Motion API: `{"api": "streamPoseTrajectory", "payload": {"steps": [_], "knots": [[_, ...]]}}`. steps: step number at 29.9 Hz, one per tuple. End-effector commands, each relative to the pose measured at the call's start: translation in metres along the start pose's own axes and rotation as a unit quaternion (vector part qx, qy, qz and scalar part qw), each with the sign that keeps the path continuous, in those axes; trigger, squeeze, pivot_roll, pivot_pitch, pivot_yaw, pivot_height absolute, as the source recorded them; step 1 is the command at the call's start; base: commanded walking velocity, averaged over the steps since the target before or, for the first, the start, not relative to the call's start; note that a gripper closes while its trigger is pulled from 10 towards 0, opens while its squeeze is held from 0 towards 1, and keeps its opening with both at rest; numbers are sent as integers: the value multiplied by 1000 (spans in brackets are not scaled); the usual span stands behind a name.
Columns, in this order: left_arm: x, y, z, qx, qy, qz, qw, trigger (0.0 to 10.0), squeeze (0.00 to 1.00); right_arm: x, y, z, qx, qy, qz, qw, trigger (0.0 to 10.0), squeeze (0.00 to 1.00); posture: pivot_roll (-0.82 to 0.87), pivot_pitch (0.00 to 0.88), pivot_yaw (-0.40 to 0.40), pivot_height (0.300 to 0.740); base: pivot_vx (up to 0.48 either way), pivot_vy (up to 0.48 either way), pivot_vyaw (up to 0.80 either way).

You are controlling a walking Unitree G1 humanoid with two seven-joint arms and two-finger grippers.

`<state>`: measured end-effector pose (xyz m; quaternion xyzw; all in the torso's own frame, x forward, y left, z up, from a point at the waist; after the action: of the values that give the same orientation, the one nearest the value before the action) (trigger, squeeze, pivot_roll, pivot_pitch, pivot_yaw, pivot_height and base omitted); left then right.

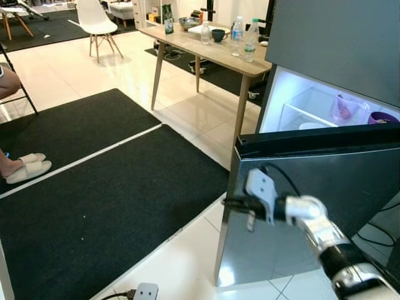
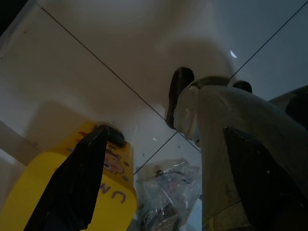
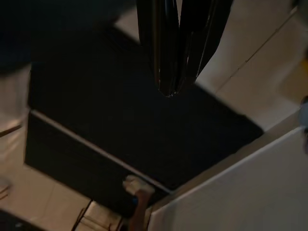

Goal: Restocking fridge

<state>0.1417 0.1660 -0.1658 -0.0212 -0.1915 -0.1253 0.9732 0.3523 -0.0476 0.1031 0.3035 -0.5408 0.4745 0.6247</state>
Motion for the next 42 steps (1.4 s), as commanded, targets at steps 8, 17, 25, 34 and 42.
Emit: {"api": "streamPoseTrajectory", "payload": {"steps": [8, 17, 25, 34, 42], "knots": [[-30, -26, 1, -35, 49, 9, 998, 10000, 0, 12, -3, -28, 10, 57, 99, 993, 10000, 0, -42, 0, -98, 740, 0, 0, 0], [-31, -26, 1, -35, 50, 8, 998, 10000, 0, 7, -21, -29, -41, 105, 146, 983, 10000, 0, -46, 0, -92, 740, 0, 0, 0], [-30, -26, 1, -37, 50, 0, 998, 10000, 0, -17, -39, -16, -91, 172, 176, 965, 10000, 0, -49, 0, -87, 740, 0, 0, 0], [-30, -25, 2, -37, 51, -5, 998, 10000, 0, -36, -48, 0, -104, 226, 199, 948, 10000, 0, -54, 0, -80, 740, 0, 0, 0], [-31, -25, 2, -38, 52, -11, 998, 10000, 0, -24, -75, 6, -202, 219, 211, 931, 10000, 0, -54, 0, -77, 740, 0, 0, 0]]}}
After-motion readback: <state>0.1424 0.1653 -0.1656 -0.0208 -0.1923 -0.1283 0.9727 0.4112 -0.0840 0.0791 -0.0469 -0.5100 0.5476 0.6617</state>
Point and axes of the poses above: a point about 5 cm out from each wrist's last joint towards the gripper, its own z axis pointing back from the gripper into the wrist, its own x axis along the axis of the wrist's last joint, y = z × x, the point moved 6 cm from there along -z, pointing out of the wrist towards the gripper, and after that the axes turned 11 degrees about -z, right-handed, at the moved point
